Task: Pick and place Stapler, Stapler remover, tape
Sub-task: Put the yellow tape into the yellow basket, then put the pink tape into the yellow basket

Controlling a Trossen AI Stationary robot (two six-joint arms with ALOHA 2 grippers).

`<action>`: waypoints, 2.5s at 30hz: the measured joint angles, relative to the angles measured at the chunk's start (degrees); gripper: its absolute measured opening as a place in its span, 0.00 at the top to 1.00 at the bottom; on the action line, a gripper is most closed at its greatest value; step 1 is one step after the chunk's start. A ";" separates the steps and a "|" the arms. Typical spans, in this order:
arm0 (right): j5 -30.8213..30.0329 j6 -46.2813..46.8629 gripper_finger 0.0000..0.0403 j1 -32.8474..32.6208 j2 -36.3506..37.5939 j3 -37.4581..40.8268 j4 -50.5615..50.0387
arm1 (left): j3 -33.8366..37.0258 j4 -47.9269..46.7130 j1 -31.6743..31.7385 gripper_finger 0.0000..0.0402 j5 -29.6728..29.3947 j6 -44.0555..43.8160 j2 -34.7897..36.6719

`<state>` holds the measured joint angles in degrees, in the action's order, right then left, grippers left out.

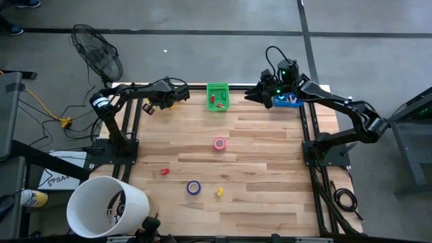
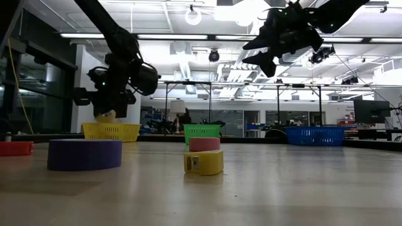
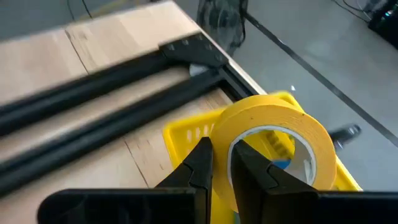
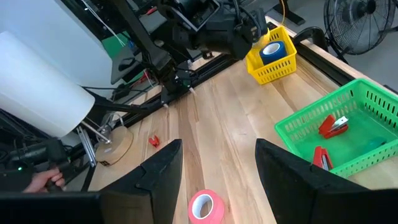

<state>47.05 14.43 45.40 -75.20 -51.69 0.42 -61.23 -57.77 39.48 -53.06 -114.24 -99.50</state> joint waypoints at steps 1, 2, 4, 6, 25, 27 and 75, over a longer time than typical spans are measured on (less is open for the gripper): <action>0.00 0.05 0.52 -0.01 0.00 0.01 -0.22 | 0.00 -0.41 0.33 0.92 -0.40 0.03 0.00; 0.00 0.05 0.52 -0.01 0.00 -0.01 -0.30 | 0.00 -0.52 0.44 0.92 -0.75 0.01 0.00; 0.00 0.05 0.52 0.01 0.00 -0.01 -0.39 | 0.00 -0.51 0.48 0.92 -1.37 -0.01 0.00; -0.13 0.04 0.52 -0.01 0.00 0.01 -0.37 | 0.00 -0.55 0.38 0.92 -1.39 0.29 -0.01; -0.87 0.05 0.52 0.01 -0.02 -0.01 -0.65 | 0.00 -0.35 1.03 0.81 -1.68 3.42 -0.20; -0.87 0.05 0.52 0.01 -0.02 -0.01 -0.80 | 0.00 -0.39 1.02 0.78 -1.67 3.42 -0.20; -0.33 0.05 0.52 -0.01 -0.04 0.01 -1.50 | 0.00 16.65 0.95 0.69 15.94 30.34 4.27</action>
<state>46.72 14.48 45.39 -75.24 -51.68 -1.08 -61.23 -41.11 40.43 -37.12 -83.90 -95.23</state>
